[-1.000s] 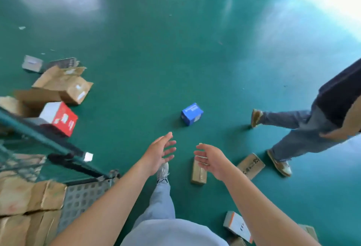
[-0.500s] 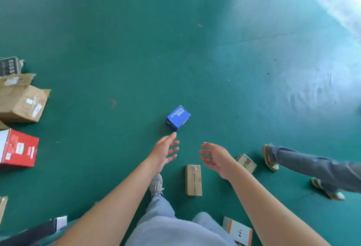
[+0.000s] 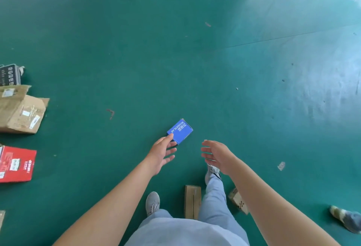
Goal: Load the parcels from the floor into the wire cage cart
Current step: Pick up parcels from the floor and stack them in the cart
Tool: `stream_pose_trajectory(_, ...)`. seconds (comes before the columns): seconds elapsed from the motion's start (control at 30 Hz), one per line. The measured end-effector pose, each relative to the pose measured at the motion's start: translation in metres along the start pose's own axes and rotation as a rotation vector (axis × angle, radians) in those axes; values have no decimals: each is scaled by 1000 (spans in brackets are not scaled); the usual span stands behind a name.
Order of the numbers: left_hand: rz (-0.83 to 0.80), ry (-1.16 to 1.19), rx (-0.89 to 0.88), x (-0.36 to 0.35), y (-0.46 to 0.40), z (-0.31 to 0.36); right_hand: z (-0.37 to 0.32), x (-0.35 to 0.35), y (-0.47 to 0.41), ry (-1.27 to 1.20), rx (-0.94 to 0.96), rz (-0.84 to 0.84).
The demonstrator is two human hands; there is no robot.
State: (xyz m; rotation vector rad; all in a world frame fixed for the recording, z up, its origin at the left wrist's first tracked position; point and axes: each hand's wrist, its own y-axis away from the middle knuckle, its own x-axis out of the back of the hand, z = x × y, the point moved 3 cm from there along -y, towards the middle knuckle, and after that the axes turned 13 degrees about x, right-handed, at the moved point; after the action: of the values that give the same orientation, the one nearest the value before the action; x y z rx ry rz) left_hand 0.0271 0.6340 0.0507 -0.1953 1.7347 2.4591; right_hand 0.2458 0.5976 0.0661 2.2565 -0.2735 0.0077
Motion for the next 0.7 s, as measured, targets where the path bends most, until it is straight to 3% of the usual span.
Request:
stream_pose_trajectory(0.17, 143, 92, 16, -38, -63, 48, -38, 31, -103, 60, -64, -109)
stream_pose_trajectory(0.37, 246, 81, 121, -68, -151, 70, -37, 50, -213, 165, -205, -174)
stream_pose_trajectory(0.7, 342, -110, 207, -8, -401, 71, 75, -10, -416, 330, -355, -138)
